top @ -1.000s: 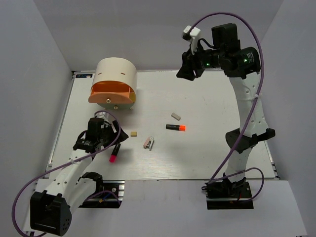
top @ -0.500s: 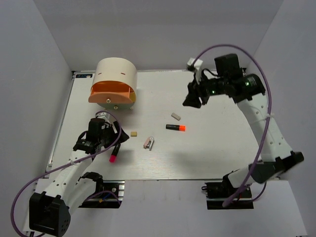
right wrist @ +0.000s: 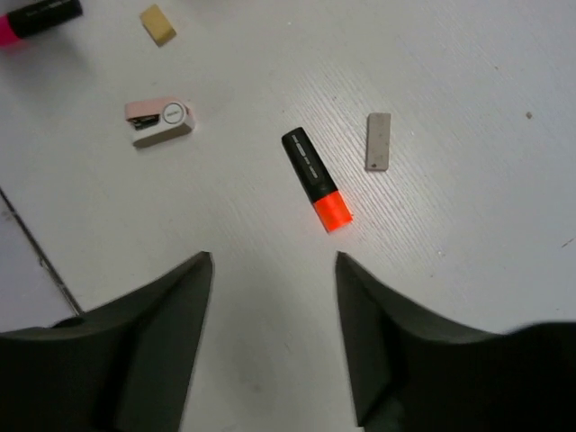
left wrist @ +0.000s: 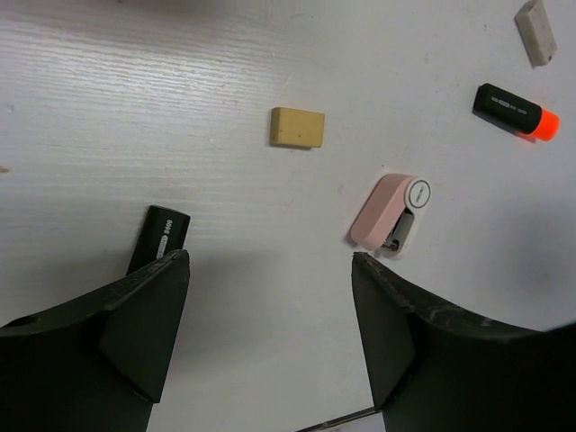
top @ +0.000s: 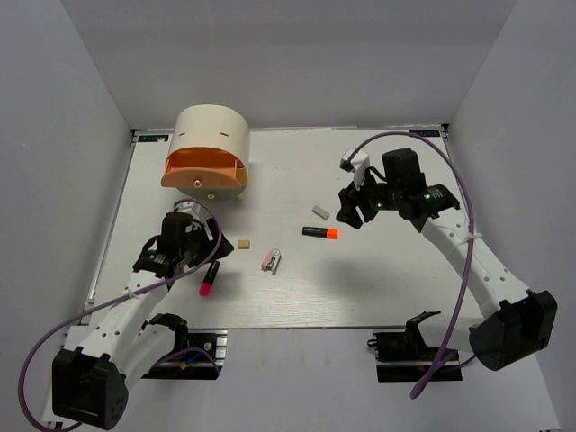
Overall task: Sort the stationery into containers
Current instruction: Grab a piece of stationery with the left arm
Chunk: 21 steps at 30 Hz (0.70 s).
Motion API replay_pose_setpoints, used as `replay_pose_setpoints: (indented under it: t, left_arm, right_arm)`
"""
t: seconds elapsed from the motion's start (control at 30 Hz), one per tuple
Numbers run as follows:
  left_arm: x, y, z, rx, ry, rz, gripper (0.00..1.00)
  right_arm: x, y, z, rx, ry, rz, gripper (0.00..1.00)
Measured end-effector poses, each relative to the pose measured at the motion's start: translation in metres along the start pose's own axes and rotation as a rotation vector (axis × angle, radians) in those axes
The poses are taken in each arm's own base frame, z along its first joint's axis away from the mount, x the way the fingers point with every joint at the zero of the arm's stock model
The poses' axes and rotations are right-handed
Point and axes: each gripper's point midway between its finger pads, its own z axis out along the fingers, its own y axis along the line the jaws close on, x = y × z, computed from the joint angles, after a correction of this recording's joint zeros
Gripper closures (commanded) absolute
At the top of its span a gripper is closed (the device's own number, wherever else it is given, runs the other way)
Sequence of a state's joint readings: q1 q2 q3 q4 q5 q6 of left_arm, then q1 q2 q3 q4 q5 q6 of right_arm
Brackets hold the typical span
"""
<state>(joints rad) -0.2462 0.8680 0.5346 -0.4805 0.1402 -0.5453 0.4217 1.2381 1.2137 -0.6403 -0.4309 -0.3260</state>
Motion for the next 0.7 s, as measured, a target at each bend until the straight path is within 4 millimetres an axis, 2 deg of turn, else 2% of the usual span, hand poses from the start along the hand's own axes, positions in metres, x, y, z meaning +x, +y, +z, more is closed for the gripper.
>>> replay_pose_setpoints:
  t: [0.03, 0.13, 0.2, 0.23, 0.33, 0.53, 0.7]
  left_arm:
    - [-0.001, 0.001, 0.0, -0.008, 0.0, 0.004, 0.18]
    - [-0.007, 0.005, 0.004, -0.047, 0.008, 0.018, 0.18]
    - [-0.01, 0.008, 0.008, -0.079, 0.019, 0.031, 0.19]
    - [-0.011, 0.01, 0.011, -0.097, 0.028, 0.036, 0.19]
    - [-0.01, 0.017, 0.016, -0.153, 0.061, 0.053, 0.22]
    - [-0.003, 0.029, 0.011, -0.24, 0.101, 0.08, 0.26]
    - [0.017, 0.035, 0.012, -0.3, 0.191, 0.072, 0.28]
  right_arm:
    - [0.009, -0.003, 0.005, 0.011, 0.01, 0.006, 0.3]
    - [0.033, -0.01, 0.017, 0.036, 0.037, 0.02, 0.3]
    - [0.046, -0.013, 0.023, 0.047, 0.053, 0.034, 0.32]
    - [0.051, -0.014, 0.025, 0.051, 0.057, 0.043, 0.37]
    - [0.054, -0.018, 0.027, 0.066, 0.048, 0.062, 0.4]
    - [0.044, -0.027, 0.029, 0.094, -0.01, 0.078, 0.41]
    - [0.042, -0.029, 0.031, 0.096, -0.033, 0.099, 0.4]
